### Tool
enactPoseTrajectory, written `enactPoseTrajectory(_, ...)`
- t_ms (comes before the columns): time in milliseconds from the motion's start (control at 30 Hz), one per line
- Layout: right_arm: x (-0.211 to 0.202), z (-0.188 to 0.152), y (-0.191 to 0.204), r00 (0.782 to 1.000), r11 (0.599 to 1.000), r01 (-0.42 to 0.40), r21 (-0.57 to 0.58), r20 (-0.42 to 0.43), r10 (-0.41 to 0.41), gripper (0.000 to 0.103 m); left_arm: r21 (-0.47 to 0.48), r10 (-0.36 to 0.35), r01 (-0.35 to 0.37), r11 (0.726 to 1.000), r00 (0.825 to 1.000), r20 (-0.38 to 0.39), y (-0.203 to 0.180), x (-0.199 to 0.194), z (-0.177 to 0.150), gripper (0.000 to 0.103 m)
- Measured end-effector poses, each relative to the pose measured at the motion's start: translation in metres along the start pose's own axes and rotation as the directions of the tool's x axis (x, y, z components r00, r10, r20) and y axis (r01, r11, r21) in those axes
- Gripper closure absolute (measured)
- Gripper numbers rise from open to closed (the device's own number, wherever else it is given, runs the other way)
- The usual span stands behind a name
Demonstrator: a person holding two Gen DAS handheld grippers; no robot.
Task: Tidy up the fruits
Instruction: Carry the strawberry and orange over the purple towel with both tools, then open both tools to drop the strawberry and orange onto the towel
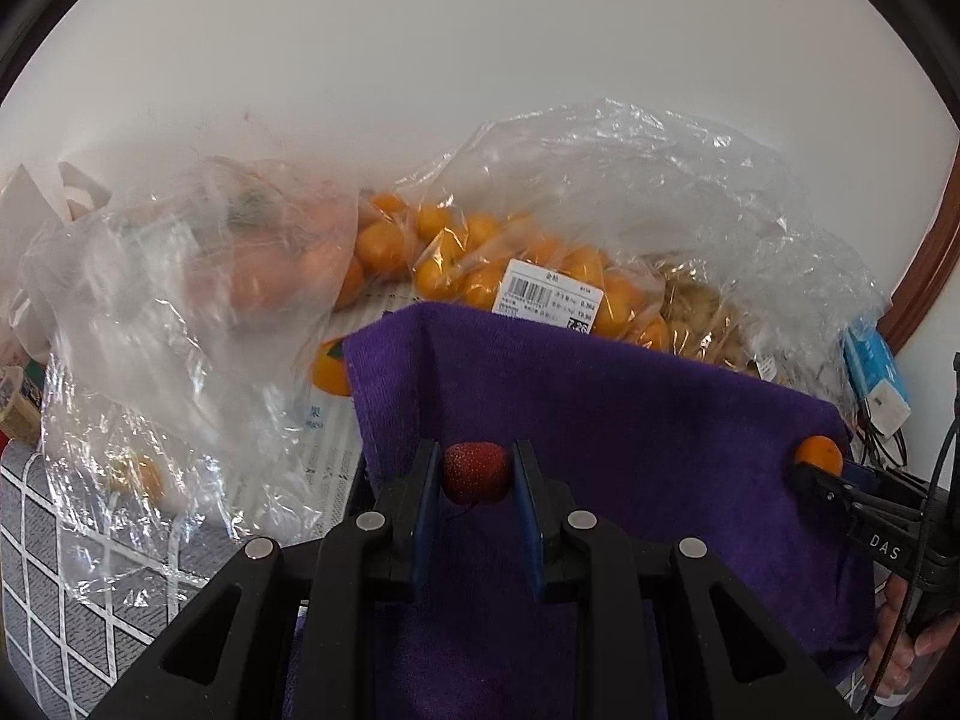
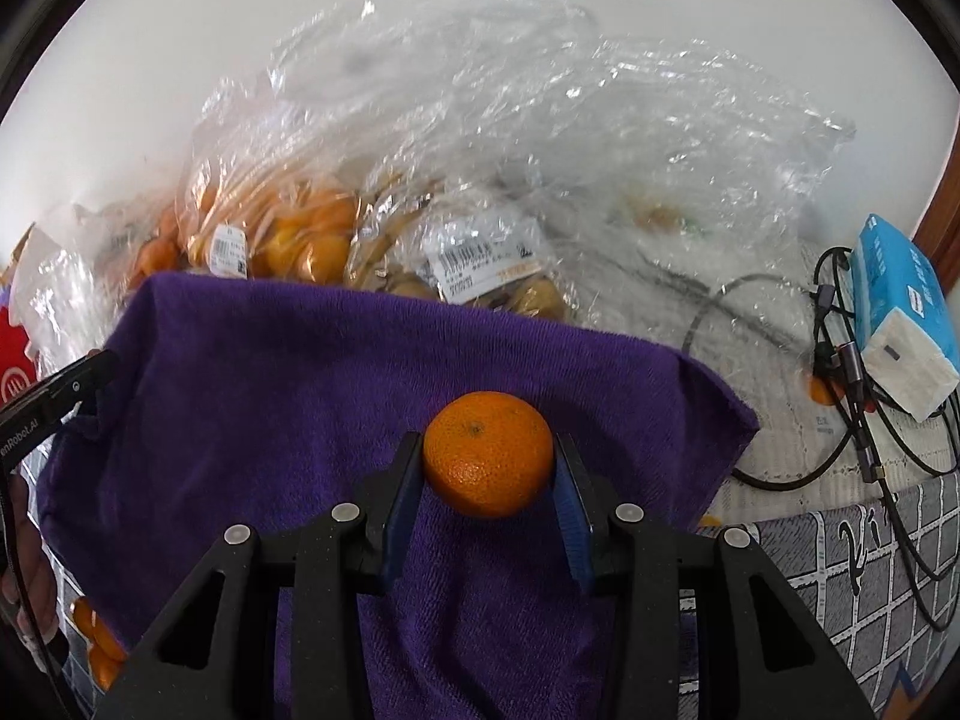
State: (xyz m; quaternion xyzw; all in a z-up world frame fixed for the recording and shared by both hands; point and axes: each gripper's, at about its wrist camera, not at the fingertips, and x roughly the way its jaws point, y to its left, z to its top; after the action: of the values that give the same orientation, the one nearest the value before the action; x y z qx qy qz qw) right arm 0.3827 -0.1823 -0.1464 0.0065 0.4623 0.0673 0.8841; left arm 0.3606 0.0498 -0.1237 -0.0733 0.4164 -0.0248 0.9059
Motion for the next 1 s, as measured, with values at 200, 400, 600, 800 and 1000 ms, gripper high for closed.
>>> enactPoseTrajectory(200,0.005,-0.002,0.002,1.0,1.0,0.003,-0.011,-0.013,-0.003,0.061,0.023,0.001,0.0,1.0,0.999,-0.034,-0.004,0.01,-0.005,0.08)
enactPoseTrajectory(400,0.001,-0.003,0.0,1.0,1.0,-0.012,-0.019,0.015,0.012,0.046,0.025,-0.005,0.006,1.0,0.999,-0.035,-0.004,0.017,-0.01,0.08)
enactPoseTrajectory(600,-0.002,-0.001,0.002,0.999,1.0,-0.004,-0.027,0.032,0.005,0.044,0.025,-0.014,0.015,1.0,0.999,-0.029,-0.006,0.016,-0.008,0.067)
enactPoseTrajectory(800,-0.021,0.0,0.007,0.996,0.999,0.006,-0.043,0.088,-0.002,0.044,0.029,0.001,-0.002,1.0,0.999,0.04,-0.006,-0.001,-0.005,0.049)
enactPoseTrajectory(1000,-0.045,0.005,0.017,0.988,0.998,0.041,-0.055,0.15,-0.032,0.044,0.025,-0.008,0.005,1.0,0.994,0.106,-0.007,-0.023,0.0,0.049)
